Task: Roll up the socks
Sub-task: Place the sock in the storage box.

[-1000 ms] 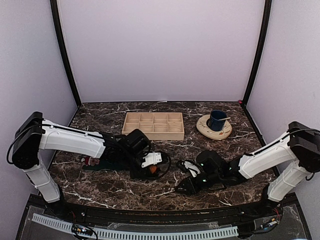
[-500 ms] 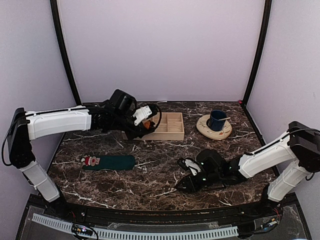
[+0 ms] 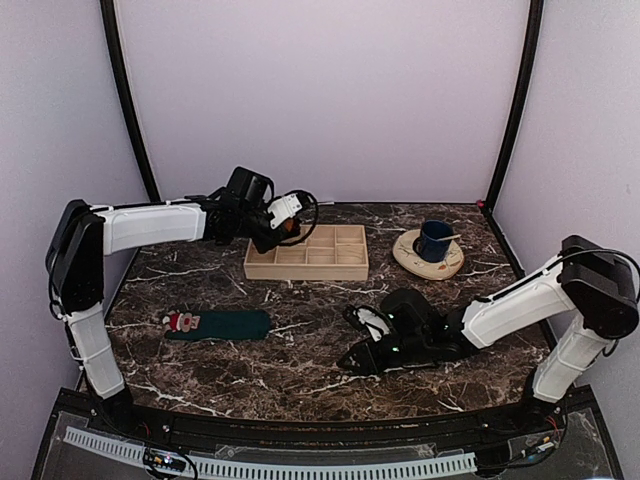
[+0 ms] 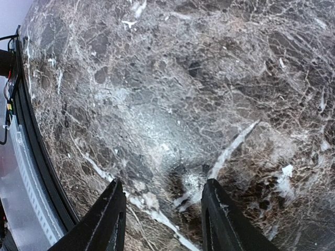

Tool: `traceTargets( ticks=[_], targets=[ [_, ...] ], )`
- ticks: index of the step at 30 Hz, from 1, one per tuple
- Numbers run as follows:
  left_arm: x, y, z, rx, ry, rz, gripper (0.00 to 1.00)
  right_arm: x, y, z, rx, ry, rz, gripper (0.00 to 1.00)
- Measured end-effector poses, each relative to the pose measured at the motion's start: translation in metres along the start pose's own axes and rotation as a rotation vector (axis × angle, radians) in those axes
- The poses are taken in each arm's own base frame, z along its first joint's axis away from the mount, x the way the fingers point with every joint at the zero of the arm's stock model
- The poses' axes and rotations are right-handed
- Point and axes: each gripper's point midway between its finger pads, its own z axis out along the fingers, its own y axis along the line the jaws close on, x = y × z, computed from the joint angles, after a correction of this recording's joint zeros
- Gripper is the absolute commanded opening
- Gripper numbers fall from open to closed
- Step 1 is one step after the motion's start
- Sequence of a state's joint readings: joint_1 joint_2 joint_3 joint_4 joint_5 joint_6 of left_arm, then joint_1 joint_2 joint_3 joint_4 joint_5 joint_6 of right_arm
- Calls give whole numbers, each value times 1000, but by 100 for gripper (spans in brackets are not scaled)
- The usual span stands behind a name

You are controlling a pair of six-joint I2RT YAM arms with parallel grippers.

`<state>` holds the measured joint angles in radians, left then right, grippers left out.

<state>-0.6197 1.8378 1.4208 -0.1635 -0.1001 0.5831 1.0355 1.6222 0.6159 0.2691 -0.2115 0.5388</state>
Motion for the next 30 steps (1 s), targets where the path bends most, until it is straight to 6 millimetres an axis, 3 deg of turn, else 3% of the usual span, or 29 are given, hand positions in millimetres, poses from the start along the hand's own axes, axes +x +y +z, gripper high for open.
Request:
traceTargets(
  ticks=[4, 11, 17, 30],
  targets=[
    [9, -8, 22, 4, 18, 36, 0, 1, -3, 1, 2, 5, 0, 45],
    [9, -6, 43, -23, 13, 81, 0, -4, -2, 1, -14, -8, 3, 45],
    [7, -4, 54, -32, 18, 110, 0, -6, -3, 1, -20, -16, 6, 45],
    [28, -18, 74, -6, 74, 139, 0, -3, -9, 3, -26, -7, 19, 45]
  ],
)
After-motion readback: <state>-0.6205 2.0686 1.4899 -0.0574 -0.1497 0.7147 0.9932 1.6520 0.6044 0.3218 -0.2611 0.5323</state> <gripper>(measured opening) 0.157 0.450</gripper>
